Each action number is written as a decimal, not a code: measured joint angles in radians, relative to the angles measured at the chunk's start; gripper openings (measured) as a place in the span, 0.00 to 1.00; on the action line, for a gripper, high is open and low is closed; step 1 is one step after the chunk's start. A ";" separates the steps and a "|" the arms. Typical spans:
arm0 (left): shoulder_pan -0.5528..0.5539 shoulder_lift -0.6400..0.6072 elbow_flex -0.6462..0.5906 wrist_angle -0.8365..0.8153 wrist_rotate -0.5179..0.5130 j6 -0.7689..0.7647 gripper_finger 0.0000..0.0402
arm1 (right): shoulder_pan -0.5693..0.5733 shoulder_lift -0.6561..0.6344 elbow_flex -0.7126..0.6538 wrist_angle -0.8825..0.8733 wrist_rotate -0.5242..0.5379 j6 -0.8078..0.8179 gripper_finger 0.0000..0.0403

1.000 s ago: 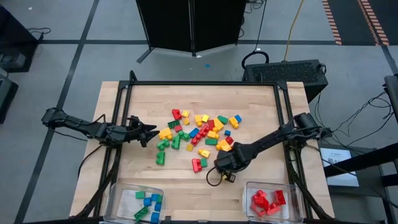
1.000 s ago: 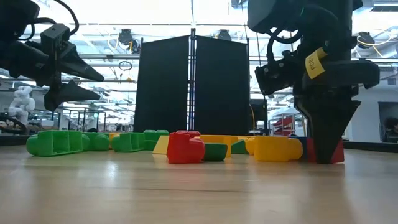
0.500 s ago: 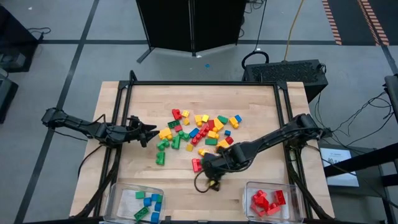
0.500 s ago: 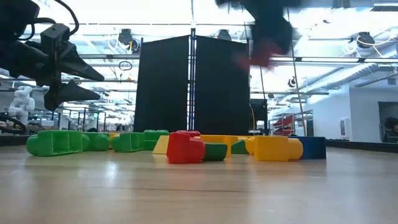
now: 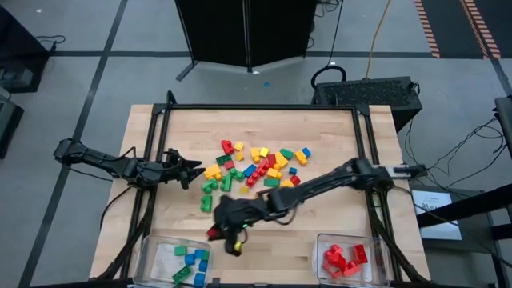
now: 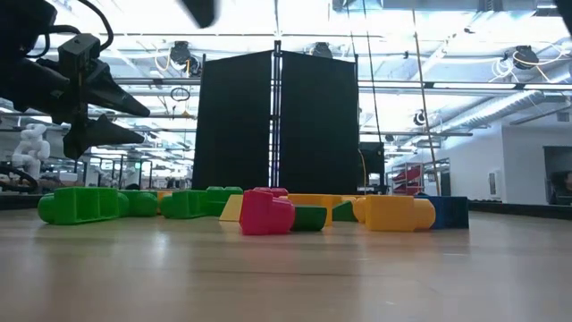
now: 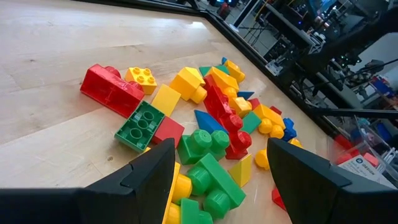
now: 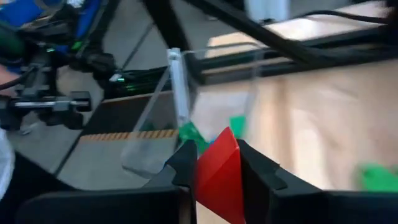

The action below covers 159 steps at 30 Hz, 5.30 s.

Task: Sort blocks by size
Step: Put the red triangular block into the left transparent bin, then put the green half cylindrical block into the left transparent bin

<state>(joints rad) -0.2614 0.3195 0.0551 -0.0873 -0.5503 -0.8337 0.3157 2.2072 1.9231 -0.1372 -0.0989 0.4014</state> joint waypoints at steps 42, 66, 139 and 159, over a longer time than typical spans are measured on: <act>0.000 0.001 0.000 -0.002 0.024 -0.022 0.64 | -0.073 0.038 0.420 -1.426 0.209 -0.053 0.55; 0.000 0.001 0.000 -0.004 0.024 0.011 0.64 | -0.045 -0.030 -0.153 -0.769 0.115 -0.166 0.68; 0.000 0.001 0.000 -0.004 0.023 0.008 0.64 | -0.039 0.304 0.423 0.053 -0.234 -0.188 0.38; 0.000 0.001 0.000 -0.004 0.023 0.009 0.64 | -0.033 0.378 0.402 -0.006 -0.242 -0.161 0.53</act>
<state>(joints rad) -0.2618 0.3202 0.0555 -0.0914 -0.5274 -0.8245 0.2827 2.5855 2.3253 -0.1435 -0.3412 0.2404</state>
